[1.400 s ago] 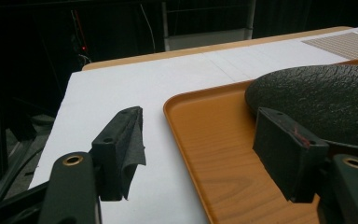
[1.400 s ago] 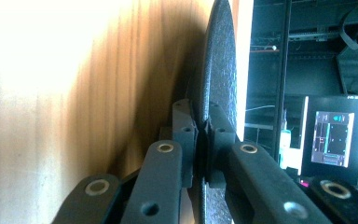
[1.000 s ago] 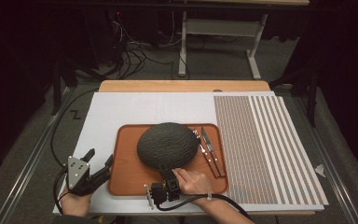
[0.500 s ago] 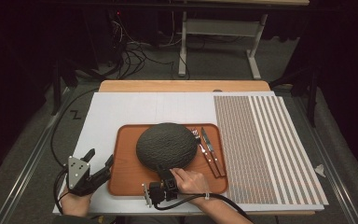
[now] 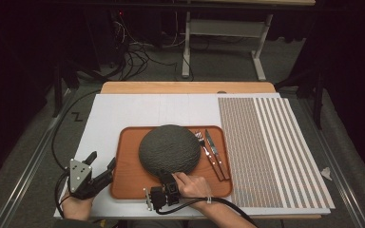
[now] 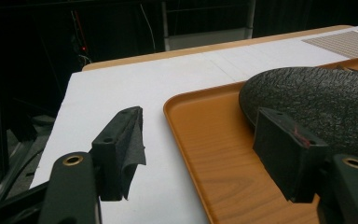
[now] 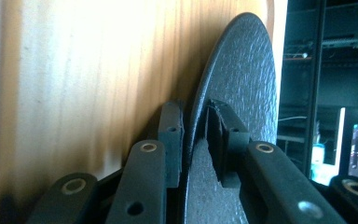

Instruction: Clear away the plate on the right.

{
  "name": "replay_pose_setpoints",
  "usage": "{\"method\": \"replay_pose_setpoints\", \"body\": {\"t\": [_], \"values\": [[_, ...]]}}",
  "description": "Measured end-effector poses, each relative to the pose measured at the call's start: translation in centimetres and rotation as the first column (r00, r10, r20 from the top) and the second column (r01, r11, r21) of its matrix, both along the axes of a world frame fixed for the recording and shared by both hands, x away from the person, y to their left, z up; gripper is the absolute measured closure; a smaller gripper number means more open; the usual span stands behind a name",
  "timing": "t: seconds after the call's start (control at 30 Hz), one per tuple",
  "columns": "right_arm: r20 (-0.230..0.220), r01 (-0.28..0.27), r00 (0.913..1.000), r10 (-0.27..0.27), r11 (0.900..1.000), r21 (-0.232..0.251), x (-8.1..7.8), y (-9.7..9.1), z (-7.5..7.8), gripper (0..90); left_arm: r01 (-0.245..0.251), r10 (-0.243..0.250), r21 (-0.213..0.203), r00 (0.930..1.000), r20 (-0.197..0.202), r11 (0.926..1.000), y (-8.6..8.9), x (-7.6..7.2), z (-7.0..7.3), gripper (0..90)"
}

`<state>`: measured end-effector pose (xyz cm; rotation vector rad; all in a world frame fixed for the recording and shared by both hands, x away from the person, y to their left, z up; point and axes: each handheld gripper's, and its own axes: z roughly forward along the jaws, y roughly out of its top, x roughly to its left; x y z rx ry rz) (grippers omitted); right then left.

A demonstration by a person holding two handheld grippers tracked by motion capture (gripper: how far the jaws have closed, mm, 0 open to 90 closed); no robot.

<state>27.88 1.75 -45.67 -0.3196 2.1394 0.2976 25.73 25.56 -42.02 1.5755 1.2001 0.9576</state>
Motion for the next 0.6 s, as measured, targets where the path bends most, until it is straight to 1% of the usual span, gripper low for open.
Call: {"method": "replay_pose_setpoints", "body": {"t": [0.03,0.13,0.33,0.5,0.6], "values": [[-0.002,-0.005,1.0,0.005,1.0,0.002,0.0,0.0,0.0,77.3,-0.001,0.001,0.0,1.0,0.0,1.0,0.0,0.0,0.0,33.2],[-0.031,0.002,0.9995,-0.001,0.9997,0.024,0.0,0.0,0.3,75.5,-0.001,0.001,0.0,1.0,0.001,1.0,0.0,0.0,0.0,33.2],[-0.053,0.002,0.9986,0.001,0.9983,0.058,-0.1,-0.1,0.8,71.9,-0.001,0.001,0.001,1.0,0.001,1.0,0.0,0.0,0.0,33.2],[-0.079,0.008,0.9969,-0.003,0.9975,0.071,-0.1,-0.3,1.1,70.2,-0.002,0.002,0.001,1.0,0.0,1.0,0.0,0.0,0.0,33.2],[-0.084,0.003,0.9965,0.004,0.9967,0.081,-0.2,-0.5,1.4,68.9,-0.001,0.001,0.002,1.0,0.001,1.0,0.0,0.0,0.0,33.2]]}}
